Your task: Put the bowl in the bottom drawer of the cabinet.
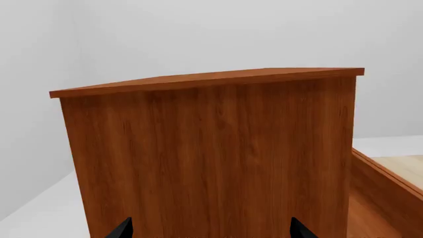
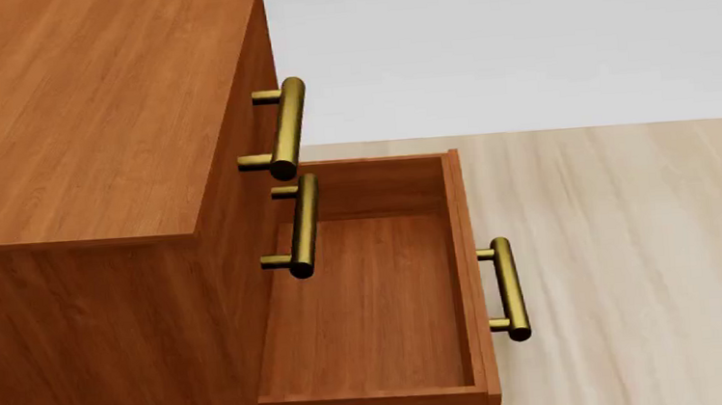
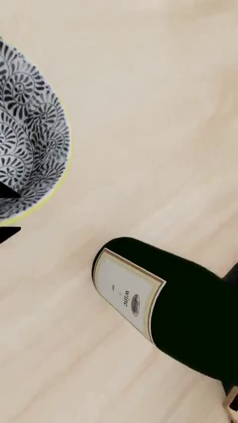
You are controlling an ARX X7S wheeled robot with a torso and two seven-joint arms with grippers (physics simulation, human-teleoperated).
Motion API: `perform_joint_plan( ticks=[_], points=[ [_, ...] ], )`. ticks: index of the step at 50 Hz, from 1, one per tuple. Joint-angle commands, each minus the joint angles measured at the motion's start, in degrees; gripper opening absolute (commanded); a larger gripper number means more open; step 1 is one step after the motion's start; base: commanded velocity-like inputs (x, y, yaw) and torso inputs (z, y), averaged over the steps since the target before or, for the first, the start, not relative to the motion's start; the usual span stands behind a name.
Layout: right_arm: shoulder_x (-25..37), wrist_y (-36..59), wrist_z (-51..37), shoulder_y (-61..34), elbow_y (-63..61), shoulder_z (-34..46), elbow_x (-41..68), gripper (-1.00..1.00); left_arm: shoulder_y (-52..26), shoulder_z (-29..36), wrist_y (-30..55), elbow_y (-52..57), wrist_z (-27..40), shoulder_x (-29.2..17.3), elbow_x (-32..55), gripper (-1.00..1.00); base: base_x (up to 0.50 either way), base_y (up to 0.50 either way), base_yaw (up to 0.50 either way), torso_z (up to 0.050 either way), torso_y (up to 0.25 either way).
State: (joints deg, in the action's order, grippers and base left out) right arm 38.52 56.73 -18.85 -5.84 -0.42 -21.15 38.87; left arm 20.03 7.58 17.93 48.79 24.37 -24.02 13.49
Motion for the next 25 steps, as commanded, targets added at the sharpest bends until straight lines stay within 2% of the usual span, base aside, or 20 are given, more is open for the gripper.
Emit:
perform_joint_plan(
  ticks=[1, 25],
  points=[
    [-6.34, -0.33, 2.94, -0.86, -7.15, -1.44, 13.45, -1.00, 0.31, -0.01, -0.34, -0.02, 0.25, -0.26, 0.02, 1.00, 0.00, 0.00, 0.00, 0.000, 0.000],
    [-9.30, 2.25, -8.64, -3.69, -23.23, -4.99, 18.35, -1.00, 0.23, -0.12, 0.15, 0.54, 1.01, -0.64, 0.61, 1.00, 0.00, 0.00, 0.00, 0.000, 0.000]
  ],
)
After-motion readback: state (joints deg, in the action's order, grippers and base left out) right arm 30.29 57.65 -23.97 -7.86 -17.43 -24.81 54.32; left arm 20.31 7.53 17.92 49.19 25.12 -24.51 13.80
